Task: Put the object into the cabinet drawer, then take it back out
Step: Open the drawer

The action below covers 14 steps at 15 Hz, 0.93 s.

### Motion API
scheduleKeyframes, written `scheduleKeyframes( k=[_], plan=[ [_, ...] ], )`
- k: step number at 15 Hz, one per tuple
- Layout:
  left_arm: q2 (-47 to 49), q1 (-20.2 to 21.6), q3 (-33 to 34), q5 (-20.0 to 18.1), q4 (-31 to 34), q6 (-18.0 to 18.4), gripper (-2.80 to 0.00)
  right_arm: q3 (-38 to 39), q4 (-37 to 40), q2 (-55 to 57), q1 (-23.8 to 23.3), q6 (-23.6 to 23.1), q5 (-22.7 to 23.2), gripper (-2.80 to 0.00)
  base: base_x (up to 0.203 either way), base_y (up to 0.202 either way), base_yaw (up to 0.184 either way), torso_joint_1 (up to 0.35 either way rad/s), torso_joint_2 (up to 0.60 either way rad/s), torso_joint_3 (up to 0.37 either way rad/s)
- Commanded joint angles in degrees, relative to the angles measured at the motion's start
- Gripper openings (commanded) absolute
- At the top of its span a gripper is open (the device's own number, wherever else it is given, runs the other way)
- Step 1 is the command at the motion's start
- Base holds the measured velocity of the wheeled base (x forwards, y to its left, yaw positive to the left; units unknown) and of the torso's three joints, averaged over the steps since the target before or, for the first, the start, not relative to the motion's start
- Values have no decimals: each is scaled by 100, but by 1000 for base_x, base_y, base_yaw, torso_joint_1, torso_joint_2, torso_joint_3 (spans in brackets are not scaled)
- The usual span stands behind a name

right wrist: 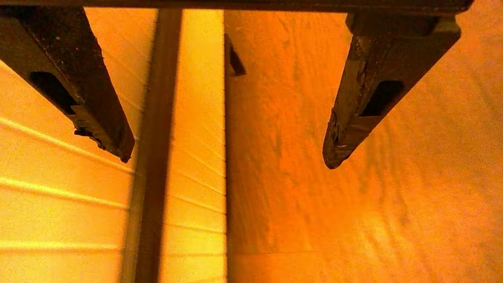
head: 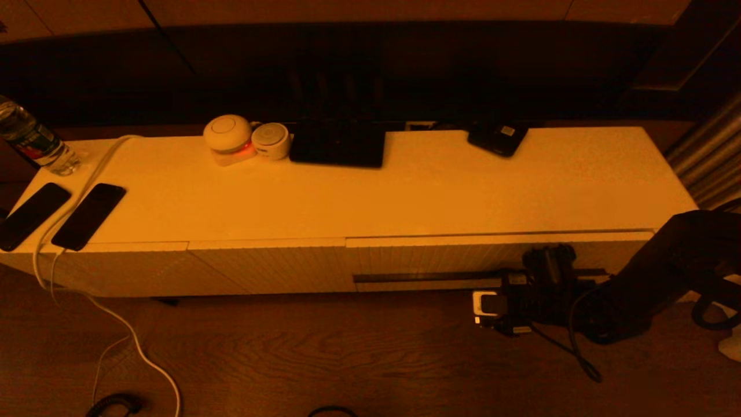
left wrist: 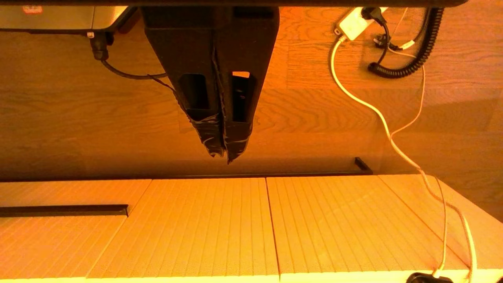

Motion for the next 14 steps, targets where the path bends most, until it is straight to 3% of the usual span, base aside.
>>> scheduleKeyframes(
  k=[1,14],
  plan=[
    [0,0,0,2,0,-4,-280,-49,-19,26,-19,-41,4,0,0,0,0,0,0,0],
    [0,0,0,2,0,-4,-280,-455,-211,492,-177,-41,4,0,0,0,0,0,0,0]
  ],
)
